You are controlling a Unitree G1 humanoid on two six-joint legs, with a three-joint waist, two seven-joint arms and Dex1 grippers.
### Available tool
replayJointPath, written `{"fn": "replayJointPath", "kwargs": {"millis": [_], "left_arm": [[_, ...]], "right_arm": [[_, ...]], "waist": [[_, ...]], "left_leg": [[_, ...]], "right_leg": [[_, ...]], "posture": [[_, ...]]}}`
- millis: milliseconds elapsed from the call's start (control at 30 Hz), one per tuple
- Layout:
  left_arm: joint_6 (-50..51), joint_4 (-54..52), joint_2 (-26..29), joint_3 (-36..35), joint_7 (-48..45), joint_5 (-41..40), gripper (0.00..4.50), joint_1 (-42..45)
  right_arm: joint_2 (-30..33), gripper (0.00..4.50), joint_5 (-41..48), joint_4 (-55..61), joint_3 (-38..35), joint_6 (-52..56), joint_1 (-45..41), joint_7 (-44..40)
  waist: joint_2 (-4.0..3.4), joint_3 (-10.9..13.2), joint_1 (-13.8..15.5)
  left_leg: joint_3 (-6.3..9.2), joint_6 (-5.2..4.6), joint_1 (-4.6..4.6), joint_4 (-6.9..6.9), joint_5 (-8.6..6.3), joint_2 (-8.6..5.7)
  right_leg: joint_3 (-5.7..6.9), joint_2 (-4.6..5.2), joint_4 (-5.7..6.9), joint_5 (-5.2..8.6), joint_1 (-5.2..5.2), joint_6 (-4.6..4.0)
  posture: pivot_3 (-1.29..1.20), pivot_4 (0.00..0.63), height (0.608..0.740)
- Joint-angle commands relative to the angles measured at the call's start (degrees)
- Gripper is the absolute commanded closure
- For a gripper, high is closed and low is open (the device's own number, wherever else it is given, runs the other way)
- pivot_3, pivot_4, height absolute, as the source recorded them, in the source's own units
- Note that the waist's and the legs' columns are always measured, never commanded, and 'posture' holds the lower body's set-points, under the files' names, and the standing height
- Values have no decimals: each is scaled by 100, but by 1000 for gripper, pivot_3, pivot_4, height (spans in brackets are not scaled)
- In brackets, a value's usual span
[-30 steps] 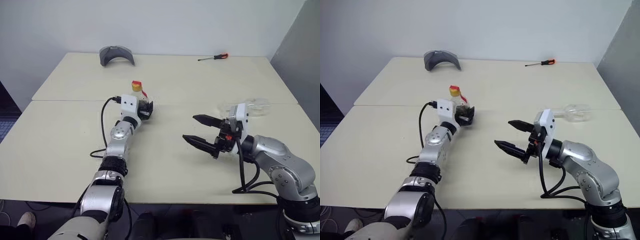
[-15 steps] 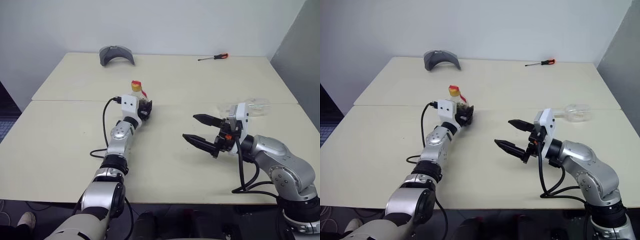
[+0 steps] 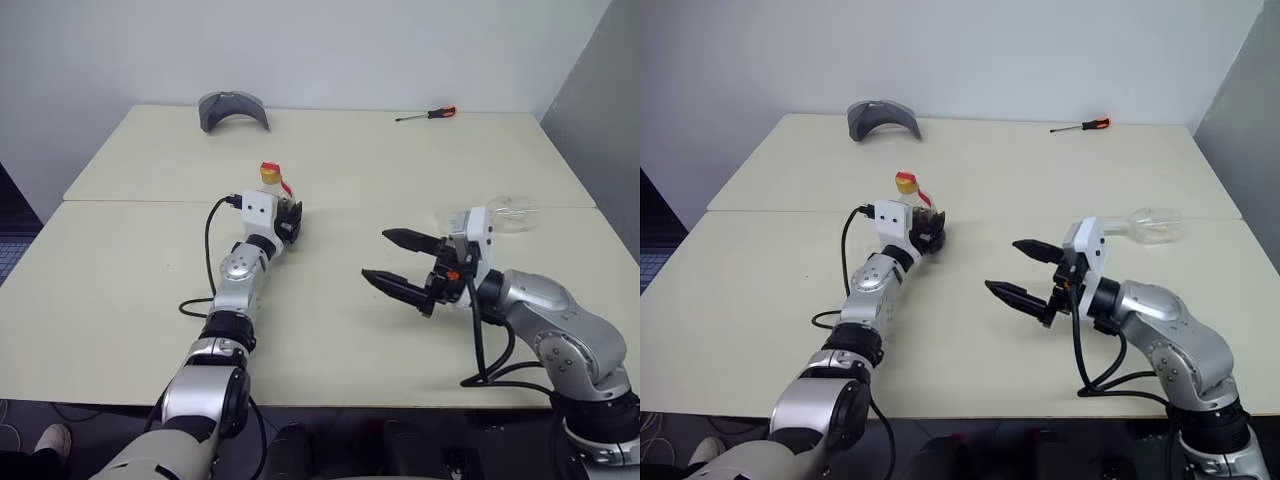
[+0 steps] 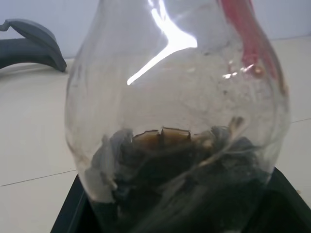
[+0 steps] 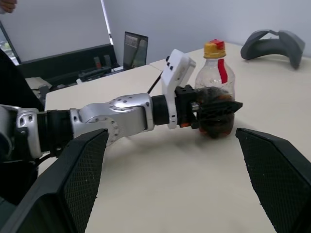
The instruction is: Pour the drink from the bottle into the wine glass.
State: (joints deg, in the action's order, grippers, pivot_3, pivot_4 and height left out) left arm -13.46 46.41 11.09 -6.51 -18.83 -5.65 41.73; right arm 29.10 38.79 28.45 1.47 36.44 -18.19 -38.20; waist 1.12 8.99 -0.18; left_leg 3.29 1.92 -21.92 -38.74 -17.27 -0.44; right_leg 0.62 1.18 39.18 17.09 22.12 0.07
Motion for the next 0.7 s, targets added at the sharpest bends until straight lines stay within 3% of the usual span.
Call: {"fn": "replayJointPath", "kwargs": {"millis": [33,367,700], "left_arm": [[239,-790,109,78,-242,-77,2183,-146],[1726,-3232,674,514,-1563,-463,2183,-979],[2275,-3660,727,696,-2214,-749,2183,-980]], "right_arm": [[-110,0,-251,-6,8,-155,-209,230],[-648,0,-407,-957,-34,-83,-1359,639],[-1405,0,-688,-1765,339,-61,-2440,706]], "waist": [[0,0,-2],[-4,2,-23],[-6,3,-33]], "left_leg": [[-1,11,-1,0,6,0],[-2,16,-4,-1,9,0],[-4,14,-6,-4,8,0]], "right_leg": [[-2,0,2,0,3,0],[-6,0,13,0,12,-1],[-8,1,19,0,15,-2]], "posture": [[0,150,740],[0,150,740],[0,150,740]]}}
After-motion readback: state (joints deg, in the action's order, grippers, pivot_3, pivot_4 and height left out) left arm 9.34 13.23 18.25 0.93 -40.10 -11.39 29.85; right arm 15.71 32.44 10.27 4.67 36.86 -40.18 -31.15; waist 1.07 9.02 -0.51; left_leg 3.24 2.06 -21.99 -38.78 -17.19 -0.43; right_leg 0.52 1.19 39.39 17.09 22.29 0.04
